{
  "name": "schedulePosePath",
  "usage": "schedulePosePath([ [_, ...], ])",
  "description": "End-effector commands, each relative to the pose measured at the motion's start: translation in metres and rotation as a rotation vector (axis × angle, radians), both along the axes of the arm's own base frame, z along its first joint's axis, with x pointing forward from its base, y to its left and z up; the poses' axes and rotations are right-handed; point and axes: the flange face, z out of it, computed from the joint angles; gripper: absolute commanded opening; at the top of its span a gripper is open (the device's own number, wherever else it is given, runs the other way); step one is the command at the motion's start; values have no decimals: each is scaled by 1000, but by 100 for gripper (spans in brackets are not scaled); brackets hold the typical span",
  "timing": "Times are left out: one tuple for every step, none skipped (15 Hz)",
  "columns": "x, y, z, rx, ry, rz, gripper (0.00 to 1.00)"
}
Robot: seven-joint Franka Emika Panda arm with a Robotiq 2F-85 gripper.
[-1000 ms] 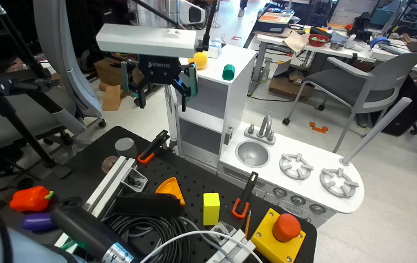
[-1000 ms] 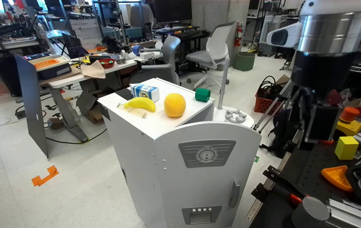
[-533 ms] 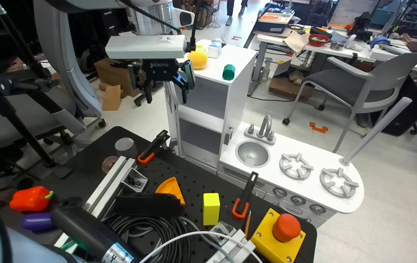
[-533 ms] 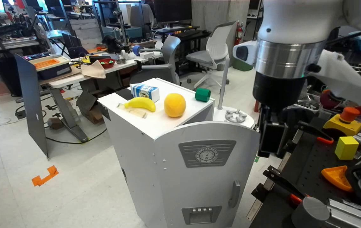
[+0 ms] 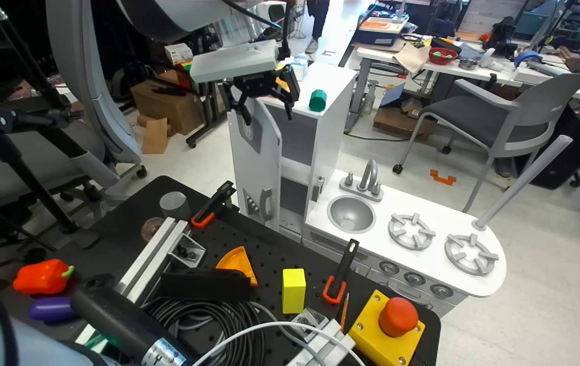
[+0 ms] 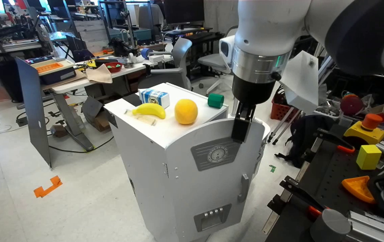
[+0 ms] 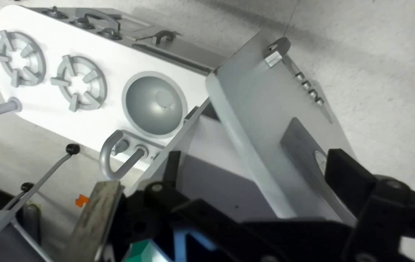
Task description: Close the cupboard door
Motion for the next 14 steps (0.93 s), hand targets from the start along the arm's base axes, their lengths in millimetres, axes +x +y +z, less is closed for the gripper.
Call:
schedulePosePath([
  [14, -7, 14, -17, -135, -16, 100],
  [15, -10, 16, -27, -155, -17, 100],
  [12, -15, 15, -37, -167, -15, 100],
  [10, -18, 13, -51, -176, -13, 100],
  [9, -20, 10, -63, -183, -10, 100],
  [7, -23, 7, -76, -189, -8, 100],
  [5, -24, 5, -86, -195, -6, 100],
  [4, -26, 3, -92, -199, -5, 100],
  [0, -29, 2, -94, -202, -5, 100],
  [-2, -31, 2, -93, -206, -6, 100],
  [-4, -32, 1, -75, -212, -15, 100],
  [3, -28, -2, -99, -188, -13, 100],
  [1, -29, -3, -99, -189, -19, 100],
  [0, -29, -4, -98, -189, -22, 100],
])
